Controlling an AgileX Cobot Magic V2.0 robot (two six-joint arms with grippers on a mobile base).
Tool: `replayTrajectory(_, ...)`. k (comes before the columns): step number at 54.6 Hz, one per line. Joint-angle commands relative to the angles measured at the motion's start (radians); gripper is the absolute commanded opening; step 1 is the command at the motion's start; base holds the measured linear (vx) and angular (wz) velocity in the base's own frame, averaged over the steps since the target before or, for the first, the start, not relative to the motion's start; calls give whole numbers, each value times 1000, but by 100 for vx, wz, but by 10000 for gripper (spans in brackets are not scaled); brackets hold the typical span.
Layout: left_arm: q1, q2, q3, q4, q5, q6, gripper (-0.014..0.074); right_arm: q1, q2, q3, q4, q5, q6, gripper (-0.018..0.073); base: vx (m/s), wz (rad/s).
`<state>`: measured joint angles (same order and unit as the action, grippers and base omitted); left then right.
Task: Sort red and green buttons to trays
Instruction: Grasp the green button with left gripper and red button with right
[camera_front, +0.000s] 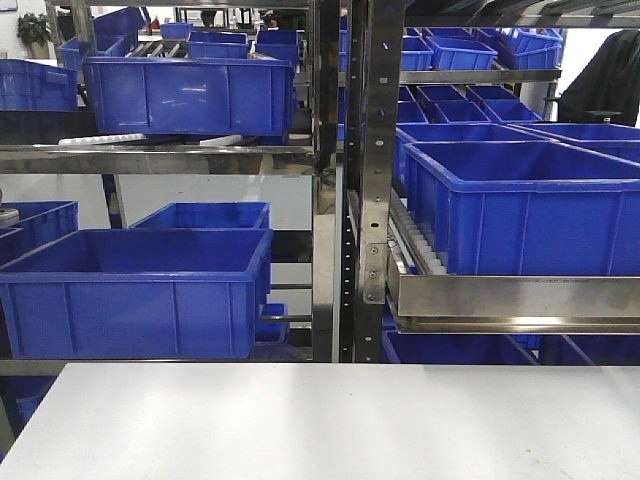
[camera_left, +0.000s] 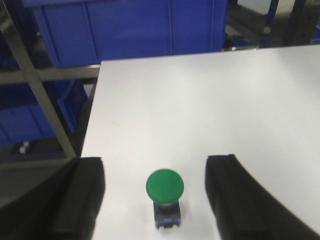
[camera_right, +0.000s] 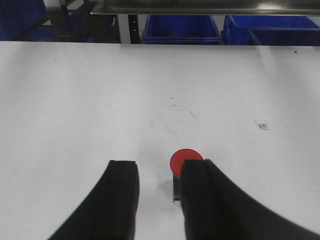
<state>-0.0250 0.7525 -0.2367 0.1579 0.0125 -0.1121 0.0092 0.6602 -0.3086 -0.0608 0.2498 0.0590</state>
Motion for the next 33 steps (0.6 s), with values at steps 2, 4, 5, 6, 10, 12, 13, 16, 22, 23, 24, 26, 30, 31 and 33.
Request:
replayTrajectory(2,2,71,-35,-7,-25,-27,613,-1,27,-35,-1,-85,-11,366,0,0)
replayTrajectory(4,2,102,-35,-7,-22,-26,612,-1,31,-35,0,-85,-11,368,0,0)
replayTrajectory(5,2,114,-35,-7,-24,-26,612,-1,33,-35,0,-85,-11,368,0,0)
replayTrajectory(6,2,132,-35,-7,-31,-26,611,-1,34,-35,0,-84,-11,368,0,0)
replayTrajectory(10,2,187,-35,-7,-73,-26,610,-1,34,-35,0,-81,-11,368,0,0)
replayTrajectory(12,2,213,-35,-7,-96,-25,608,-1,34,-35,0,-81,-11,368,0,0)
replayTrajectory(13,2,223,-35,-7,-102,-24,608,-1,34,-35,0,-81,-11,368,0,0)
replayTrajectory(16,2,266,-35,-7,-131,-18,608,-1,34,-35,0,-81,-11,368,0,0)
replayTrajectory(22,2,343,-35,-7,-202,-18,607,-1,34,-35,0,-80,-11,368,0,0)
replayTrajectory(23,2,359,-35,-7,-222,-18,607,-1,34,-35,0,-80,-11,368,0,0)
replayTrajectory(24,2,370,-35,-7,-236,-18,607,-1,34,-35,0,-80,-11,368,0,0)
replayTrajectory(26,2,396,-35,-7,-276,-18,607,-1,34,-35,0,-80,-11,368,0,0)
replayTrajectory(30,2,445,-35,-7,-345,-18,607,-1,34,-35,0,-80,-11,368,0,0)
replayTrajectory(31,2,467,-35,-8,-370,-18,607,-1,34,-35,0,-80,-11,368,0,0)
replayTrajectory(33,2,488,-35,-8,-392,-18,607,-1,34,-35,0,-80,-11,368,0,0)
